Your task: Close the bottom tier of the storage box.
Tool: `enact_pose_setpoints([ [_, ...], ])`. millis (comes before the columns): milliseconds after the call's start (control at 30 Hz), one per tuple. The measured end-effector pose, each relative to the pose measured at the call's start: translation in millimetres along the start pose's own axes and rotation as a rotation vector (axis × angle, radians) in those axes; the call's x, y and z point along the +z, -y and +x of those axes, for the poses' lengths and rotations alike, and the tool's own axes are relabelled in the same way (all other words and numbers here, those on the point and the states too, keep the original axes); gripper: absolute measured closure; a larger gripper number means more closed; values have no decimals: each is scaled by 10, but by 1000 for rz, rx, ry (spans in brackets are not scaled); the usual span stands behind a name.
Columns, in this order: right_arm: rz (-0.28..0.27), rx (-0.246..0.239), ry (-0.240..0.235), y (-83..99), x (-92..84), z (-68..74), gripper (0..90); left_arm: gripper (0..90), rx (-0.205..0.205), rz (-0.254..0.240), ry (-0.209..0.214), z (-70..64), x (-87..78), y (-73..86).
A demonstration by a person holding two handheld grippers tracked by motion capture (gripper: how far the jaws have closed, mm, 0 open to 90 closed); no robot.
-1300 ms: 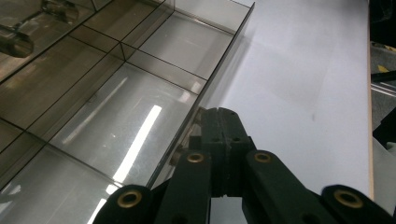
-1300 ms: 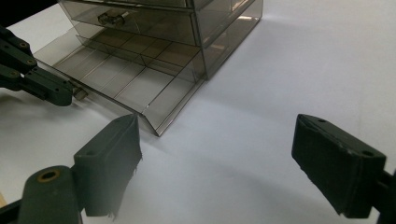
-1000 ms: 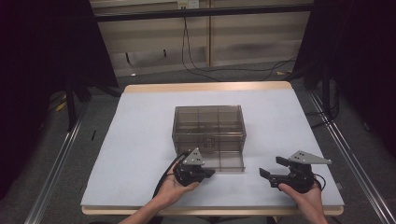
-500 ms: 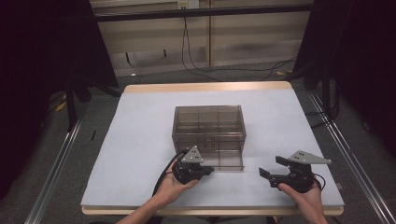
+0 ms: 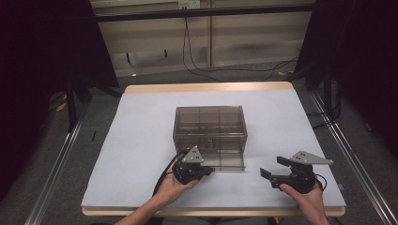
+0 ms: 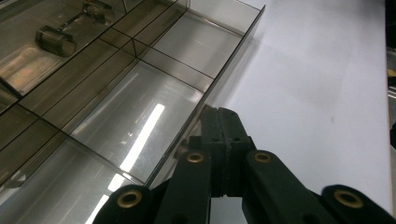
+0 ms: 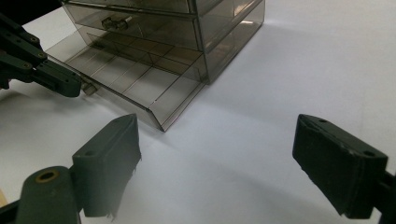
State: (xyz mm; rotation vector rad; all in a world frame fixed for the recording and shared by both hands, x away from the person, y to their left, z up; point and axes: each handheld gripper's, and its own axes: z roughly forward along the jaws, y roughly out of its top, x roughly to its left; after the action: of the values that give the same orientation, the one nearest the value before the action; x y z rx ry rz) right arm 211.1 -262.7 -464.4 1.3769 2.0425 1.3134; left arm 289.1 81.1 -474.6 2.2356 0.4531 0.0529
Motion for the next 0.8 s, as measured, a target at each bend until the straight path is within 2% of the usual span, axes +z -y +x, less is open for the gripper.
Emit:
enact_pose_setpoints([
  [67,1,0,-1,1,2,1,145,900,2,7,-1,-1,-1,-4],
  [167,3,-6,-2,0,8,9,145,900,-12,-17,-4,4,16,-2],
  [200,6,-7,-1,0,9,6,145,900,-8,-3,0,18,13,-4],
  [400,8,-7,-5,0,14,5,145,900,-18,-8,-9,31,21,-2],
  [433,9,-6,-5,0,15,4,145,900,-9,8,-9,32,24,-2],
  [467,9,-6,-5,0,16,3,145,900,-19,-5,-8,31,43,1],
  [600,9,-6,-8,-2,17,7,145,900,-11,14,-23,22,33,-19],
  [700,11,-5,-8,-1,20,4,145,900,-22,14,-21,42,25,-24],
  [767,10,-6,-8,-3,22,2,145,900,-18,-3,-24,49,45,-21],
  [800,11,-6,-8,-3,22,3,145,900,-19,9,-21,54,39,-25],
])
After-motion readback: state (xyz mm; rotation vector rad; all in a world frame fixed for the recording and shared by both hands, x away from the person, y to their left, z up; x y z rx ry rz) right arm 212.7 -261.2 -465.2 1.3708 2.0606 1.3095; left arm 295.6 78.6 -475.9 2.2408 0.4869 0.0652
